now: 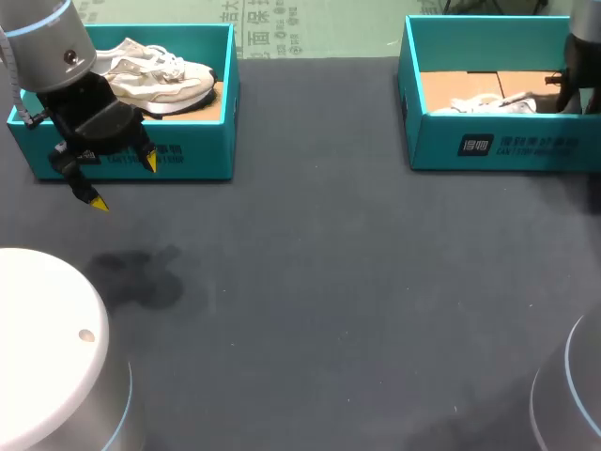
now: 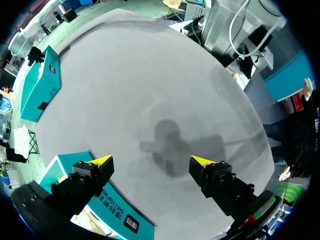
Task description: Take the shoe out of the shoebox, open the shoe tongue, remove and reinsert the insole, then place the shoe into the shoebox
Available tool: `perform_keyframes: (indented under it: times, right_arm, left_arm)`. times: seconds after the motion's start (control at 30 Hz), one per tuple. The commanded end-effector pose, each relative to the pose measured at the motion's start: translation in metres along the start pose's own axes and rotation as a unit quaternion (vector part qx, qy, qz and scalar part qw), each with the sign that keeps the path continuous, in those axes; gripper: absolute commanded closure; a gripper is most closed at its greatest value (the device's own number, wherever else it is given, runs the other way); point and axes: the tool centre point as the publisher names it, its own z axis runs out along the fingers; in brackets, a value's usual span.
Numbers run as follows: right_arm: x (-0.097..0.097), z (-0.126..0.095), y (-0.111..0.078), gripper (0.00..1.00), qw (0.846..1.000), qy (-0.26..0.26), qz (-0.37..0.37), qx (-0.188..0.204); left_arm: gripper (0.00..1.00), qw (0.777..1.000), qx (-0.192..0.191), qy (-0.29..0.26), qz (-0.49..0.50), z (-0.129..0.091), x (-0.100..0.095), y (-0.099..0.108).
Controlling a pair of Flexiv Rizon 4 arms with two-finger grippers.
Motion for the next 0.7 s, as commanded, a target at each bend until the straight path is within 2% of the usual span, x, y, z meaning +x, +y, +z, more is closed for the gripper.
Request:
perform_keyframes:
  times: [0.03,0.27,0.37,0.4,0.43,0.47,0.7]
  right_arm:
    - [0.001,-0.007,-0.002,0.55,1.0,-0.002,0.0,-0.004]
    - [0.007,-0.024,-0.005,0.49,1.0,0.002,0.003,-0.016]
    - [0.01,-0.03,-0.005,0.35,1.0,0.004,0.001,-0.021]
    - [0.01,-0.032,-0.005,0.18,1.0,0.003,0.001,-0.022]
    - [0.011,-0.035,-0.006,0.04,1.0,0.003,0.001,-0.023]
    - [0.011,-0.037,-0.006,0.0,1.0,0.003,0.001,-0.024]
    - [0.017,-0.063,-0.01,0.0,0.999,0.007,0.002,-0.037]
  left_arm:
    - [0.0,1.0,-0.001,-0.001,0.0,0.0,0.001,0.0]
    - [0.0,1.0,-0.001,-0.001,0.0,0.0,0.001,0.0]
    - [0.0,1.0,-0.001,-0.001,0.0,0.0,0.001,0.0]
    - [0.0,1.0,-0.001,-0.001,0.0,0.0,0.001,0.0]
    - [0.0,1.0,-0.001,-0.001,0.0,0.0,0.001,0.0]
    - [0.0,1.0,-0.001,-0.001,0.0,0.0,0.001,0.0]
    - [0.0,1.0,-0.001,-0.001,0.0,0.0,0.001,0.0]
